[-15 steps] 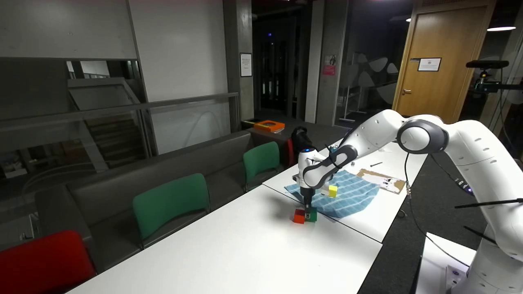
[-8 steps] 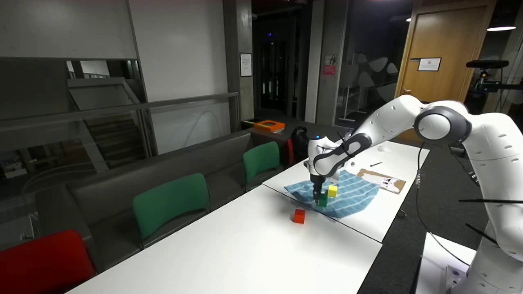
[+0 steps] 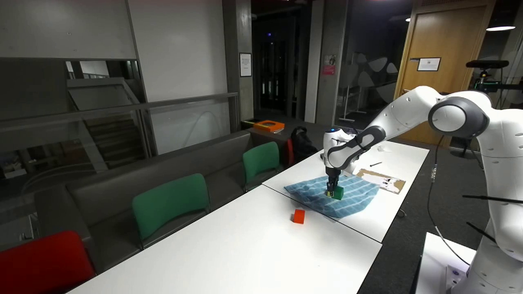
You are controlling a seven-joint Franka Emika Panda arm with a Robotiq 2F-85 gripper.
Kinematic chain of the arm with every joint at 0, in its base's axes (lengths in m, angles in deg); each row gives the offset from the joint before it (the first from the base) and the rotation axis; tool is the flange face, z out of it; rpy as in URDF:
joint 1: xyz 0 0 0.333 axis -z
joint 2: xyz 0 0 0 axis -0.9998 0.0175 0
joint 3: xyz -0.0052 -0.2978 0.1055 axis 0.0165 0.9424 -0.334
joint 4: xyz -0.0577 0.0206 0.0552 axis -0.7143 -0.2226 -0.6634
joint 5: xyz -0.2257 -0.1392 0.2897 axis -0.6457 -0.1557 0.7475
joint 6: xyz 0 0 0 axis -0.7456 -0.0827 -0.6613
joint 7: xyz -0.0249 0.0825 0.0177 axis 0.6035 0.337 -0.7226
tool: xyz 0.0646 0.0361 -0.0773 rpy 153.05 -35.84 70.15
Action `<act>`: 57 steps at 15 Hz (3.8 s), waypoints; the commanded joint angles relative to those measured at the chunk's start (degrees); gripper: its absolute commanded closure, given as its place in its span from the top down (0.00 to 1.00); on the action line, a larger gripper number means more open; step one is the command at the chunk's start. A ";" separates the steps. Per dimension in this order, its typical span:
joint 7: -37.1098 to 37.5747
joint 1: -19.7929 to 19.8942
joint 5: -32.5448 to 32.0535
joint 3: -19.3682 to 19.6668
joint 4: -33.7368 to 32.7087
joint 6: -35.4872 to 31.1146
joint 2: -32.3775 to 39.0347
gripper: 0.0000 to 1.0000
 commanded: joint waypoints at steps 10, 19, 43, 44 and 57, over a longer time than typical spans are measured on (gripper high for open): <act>-0.31 1.94 2.25 -0.91 -0.94 -0.54 0.44 0.31; -9.84 9.85 13.52 -2.53 -3.87 -7.20 1.75 0.31; -15.95 12.24 -1.85 -1.20 -24.77 -1.02 19.19 0.31; -16.27 12.42 -1.90 -1.19 -24.67 -1.49 18.92 0.31; -17.72 12.45 -1.62 -1.14 -24.50 -3.02 19.47 0.31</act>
